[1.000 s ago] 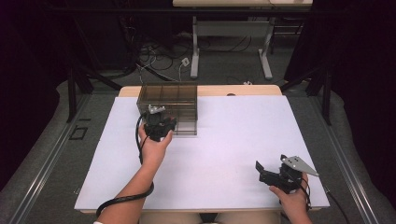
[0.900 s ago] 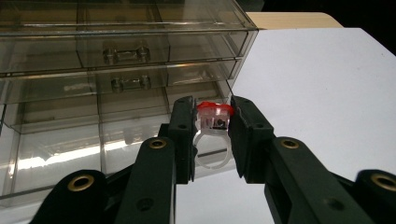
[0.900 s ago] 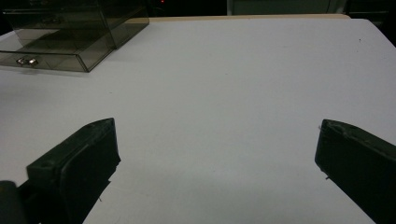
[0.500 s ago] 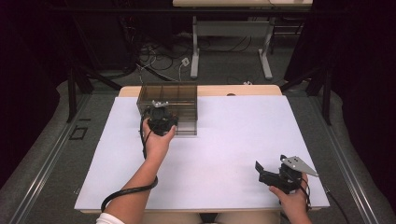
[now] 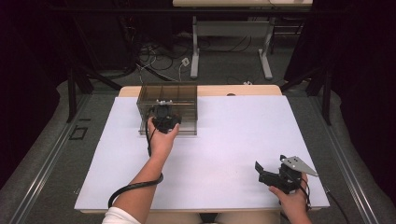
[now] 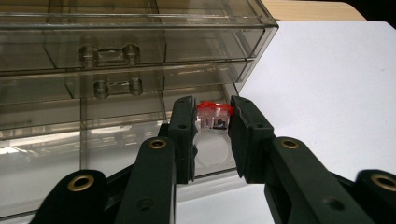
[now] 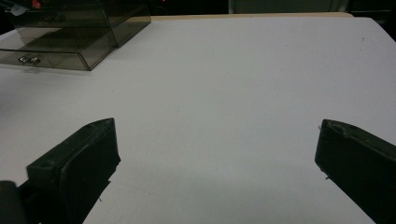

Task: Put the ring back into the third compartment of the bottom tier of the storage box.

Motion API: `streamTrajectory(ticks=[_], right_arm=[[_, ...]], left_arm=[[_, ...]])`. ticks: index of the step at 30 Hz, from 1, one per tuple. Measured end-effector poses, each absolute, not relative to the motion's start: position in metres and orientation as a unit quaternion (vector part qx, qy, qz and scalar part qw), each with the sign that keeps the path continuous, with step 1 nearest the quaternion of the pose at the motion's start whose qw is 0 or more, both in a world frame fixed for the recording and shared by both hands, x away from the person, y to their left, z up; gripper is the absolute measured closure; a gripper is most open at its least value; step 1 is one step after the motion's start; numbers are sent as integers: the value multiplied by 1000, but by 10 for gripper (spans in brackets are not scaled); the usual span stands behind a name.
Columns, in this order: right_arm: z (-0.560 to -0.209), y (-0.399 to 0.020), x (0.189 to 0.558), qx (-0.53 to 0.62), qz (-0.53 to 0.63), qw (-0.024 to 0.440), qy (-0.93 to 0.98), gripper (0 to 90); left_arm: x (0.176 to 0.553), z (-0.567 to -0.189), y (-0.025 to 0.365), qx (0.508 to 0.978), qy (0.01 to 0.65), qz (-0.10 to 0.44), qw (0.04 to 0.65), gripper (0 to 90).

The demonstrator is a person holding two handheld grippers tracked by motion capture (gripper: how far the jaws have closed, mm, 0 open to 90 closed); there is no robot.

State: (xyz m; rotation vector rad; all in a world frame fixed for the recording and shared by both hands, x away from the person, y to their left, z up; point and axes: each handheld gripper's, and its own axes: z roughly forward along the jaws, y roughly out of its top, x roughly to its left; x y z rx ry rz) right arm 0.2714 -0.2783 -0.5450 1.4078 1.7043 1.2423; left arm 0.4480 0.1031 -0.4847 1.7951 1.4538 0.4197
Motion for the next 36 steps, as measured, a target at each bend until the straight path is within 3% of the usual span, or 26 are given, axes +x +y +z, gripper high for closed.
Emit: streamTrajectory(ticks=[36], right_arm=[[-545, -278, 271, 529, 465, 297, 645, 0]], left_arm=[[468, -514, 77, 718, 584, 146, 349, 714]])
